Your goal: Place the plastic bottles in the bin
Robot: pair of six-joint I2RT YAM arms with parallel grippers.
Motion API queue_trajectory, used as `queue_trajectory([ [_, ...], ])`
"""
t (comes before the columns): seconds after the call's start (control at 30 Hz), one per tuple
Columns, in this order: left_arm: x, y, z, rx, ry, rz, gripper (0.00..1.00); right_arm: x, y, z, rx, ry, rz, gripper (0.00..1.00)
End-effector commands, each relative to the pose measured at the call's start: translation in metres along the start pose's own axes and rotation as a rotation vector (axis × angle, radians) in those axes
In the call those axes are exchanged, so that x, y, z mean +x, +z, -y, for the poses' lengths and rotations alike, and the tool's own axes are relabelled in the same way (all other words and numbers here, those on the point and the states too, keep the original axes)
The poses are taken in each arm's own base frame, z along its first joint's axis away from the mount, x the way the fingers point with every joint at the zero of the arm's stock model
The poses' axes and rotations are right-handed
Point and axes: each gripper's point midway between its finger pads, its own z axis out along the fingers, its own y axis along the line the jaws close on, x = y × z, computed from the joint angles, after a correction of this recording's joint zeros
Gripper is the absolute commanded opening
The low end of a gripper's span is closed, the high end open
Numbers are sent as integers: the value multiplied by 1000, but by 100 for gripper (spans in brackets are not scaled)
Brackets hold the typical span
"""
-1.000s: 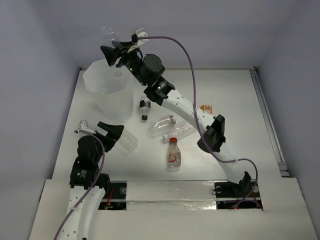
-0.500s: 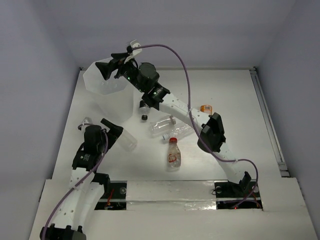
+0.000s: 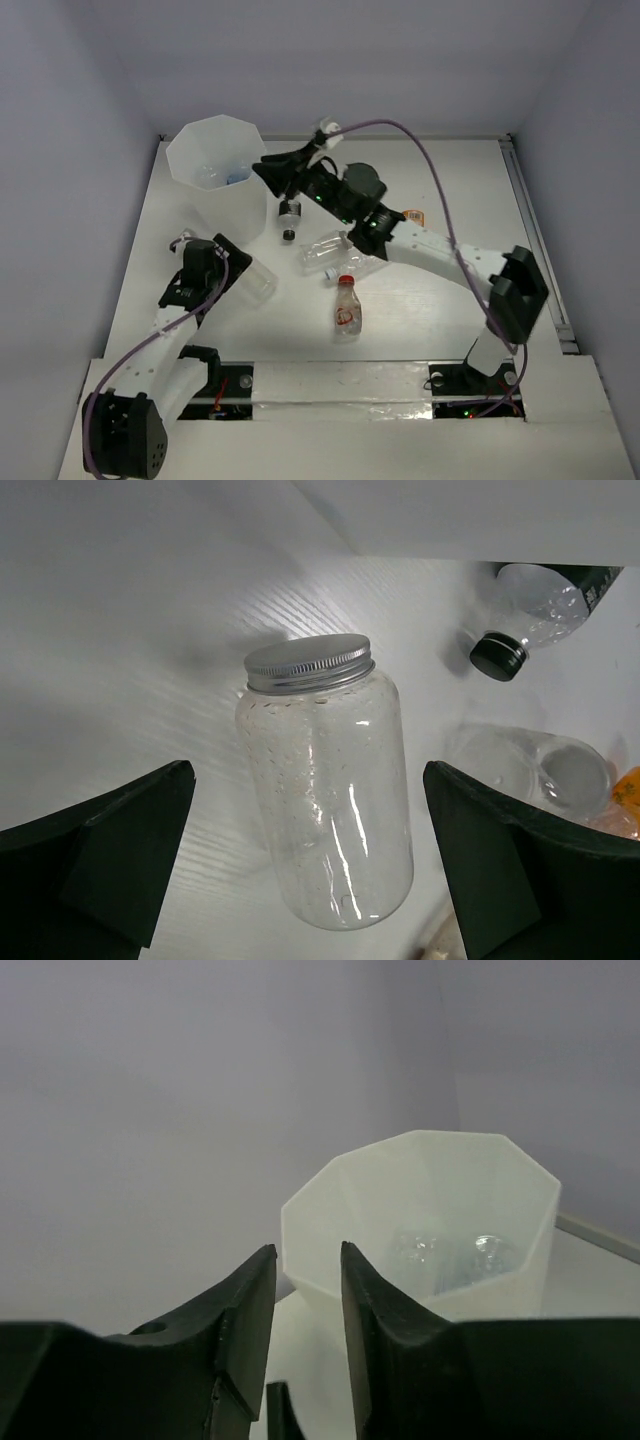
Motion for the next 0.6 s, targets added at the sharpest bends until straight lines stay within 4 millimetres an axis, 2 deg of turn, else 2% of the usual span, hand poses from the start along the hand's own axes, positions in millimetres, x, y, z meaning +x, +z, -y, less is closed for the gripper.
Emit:
queue_trajectory([
  [0.0,-2,7,11,62,26,26,99,-22,-45,-6,-14,78,107,40],
  [0.03,3,9,11,61,34,13,99,-17,-53,-5,-10,86,94,50],
  [0.07,8,13,8,49,37,-5,99,-25,-64,-8,-12,92,99,57],
  [0.1,9,15,7,42,36,-3,99,-19,-70,-6,-5,97,79,65],
  [0.13,14,17,3,33,45,-16,99,1,-80,0,15,98,25,79],
  [0.17,18,21,2,28,47,-23,99,-3,-87,-7,7,106,21,84],
  [0.2,17,23,1,22,47,-16,99,1,-93,-6,13,110,6,90],
  [0.23,19,25,-2,14,44,-15,99,14,-104,3,51,116,-19,93],
  [0.33,20,30,1,27,36,-9,99,13,-129,8,87,145,-8,97],
  [0.37,18,32,4,40,34,4,99,35,-143,17,123,165,-52,97],
  [0.4,20,32,6,54,42,2,98,35,-154,18,137,183,-47,96],
  [0.43,20,33,6,55,40,7,93,43,-163,26,181,201,-57,93],
  [0.47,18,33,6,58,35,20,88,71,-181,30,207,238,-113,92],
  [0.57,17,29,9,75,35,35,73,90,-212,35,271,295,-150,91],
])
